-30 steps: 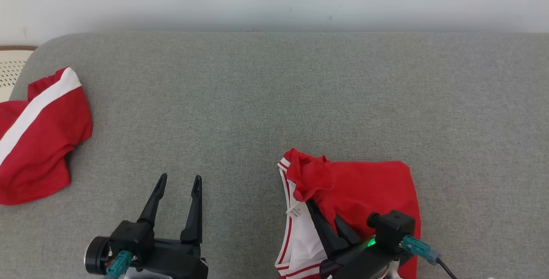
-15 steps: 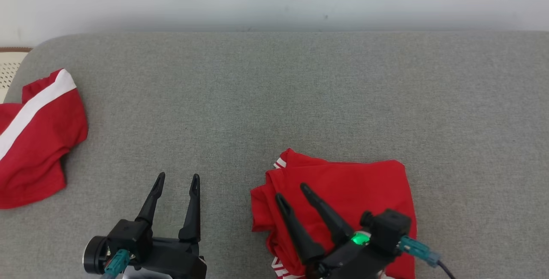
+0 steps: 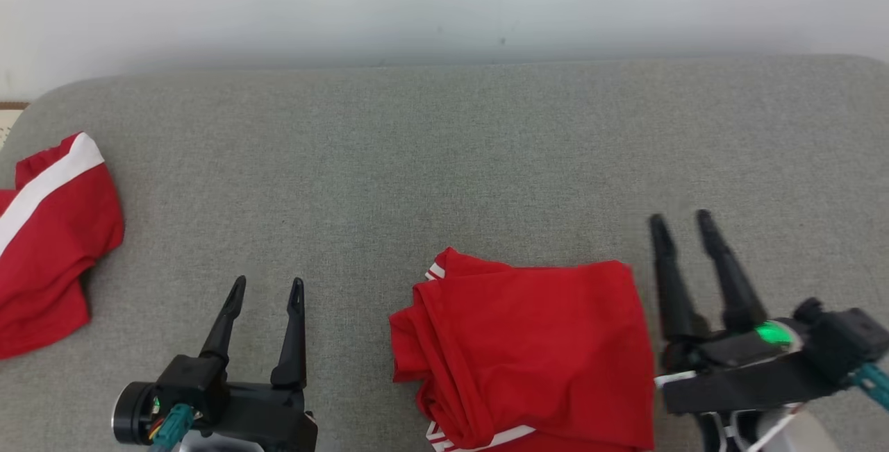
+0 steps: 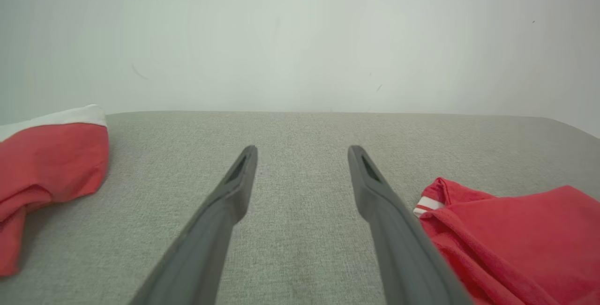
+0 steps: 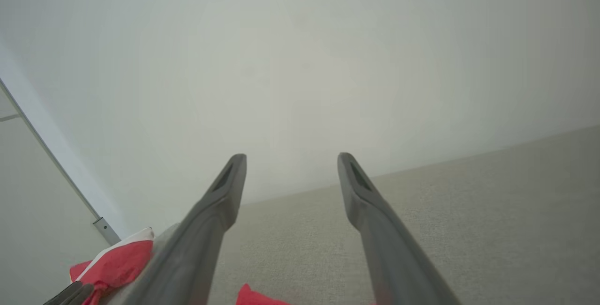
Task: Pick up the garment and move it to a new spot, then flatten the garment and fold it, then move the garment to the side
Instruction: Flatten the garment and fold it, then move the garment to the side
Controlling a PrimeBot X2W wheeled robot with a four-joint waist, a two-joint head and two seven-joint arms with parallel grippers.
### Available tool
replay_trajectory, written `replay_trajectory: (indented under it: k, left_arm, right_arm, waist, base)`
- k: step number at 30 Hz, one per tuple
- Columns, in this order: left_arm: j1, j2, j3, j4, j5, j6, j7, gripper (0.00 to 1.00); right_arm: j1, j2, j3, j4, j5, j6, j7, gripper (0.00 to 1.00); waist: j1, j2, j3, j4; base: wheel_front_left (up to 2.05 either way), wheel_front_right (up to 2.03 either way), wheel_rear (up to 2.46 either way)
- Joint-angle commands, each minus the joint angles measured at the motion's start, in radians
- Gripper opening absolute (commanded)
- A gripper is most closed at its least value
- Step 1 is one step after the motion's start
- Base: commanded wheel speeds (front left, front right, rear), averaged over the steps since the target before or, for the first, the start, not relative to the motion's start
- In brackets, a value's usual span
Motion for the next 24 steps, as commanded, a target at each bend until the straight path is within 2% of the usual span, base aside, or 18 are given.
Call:
replay_trajectory:
  k: [1,10,17,24]
  left_arm:
    - [0.016,0.013,0.006,-0.008,0.009,0.005,0.0,1.0]
    - [0.044,0.035,0.011,-0.047,0.021,0.028,0.005,1.0]
    - [0.092,0.051,0.009,-0.093,0.02,0.044,0.019,1.0]
    - [0.123,0.061,0.006,-0.112,0.005,0.047,0.036,1.0]
  right_arm:
    - [0.023,-0.013,-0.057,-0.007,-0.034,-0.001,0.003,1.0]
    - [0.098,-0.081,-0.24,0.002,-0.191,-0.001,0.046,1.0]
    - [0.193,-0.112,-0.256,-0.031,-0.24,-0.001,0.099,1.0]
    - [0.261,-0.089,-0.259,-0.062,-0.247,-0.001,0.131,1.0]
  waist:
    - [0.0,0.0,-0.008,-0.007]
    - [0.0,0.0,-0.033,-0.024]
    - [0.0,0.0,-0.069,-0.026]
    - [0.0,0.0,-0.091,-0.02]
  base:
    - [0.0,0.0,0.0]
    - [0.0,0.0,0.0]
    - [0.0,0.0,0.0]
    - [0.0,0.0,0.0]
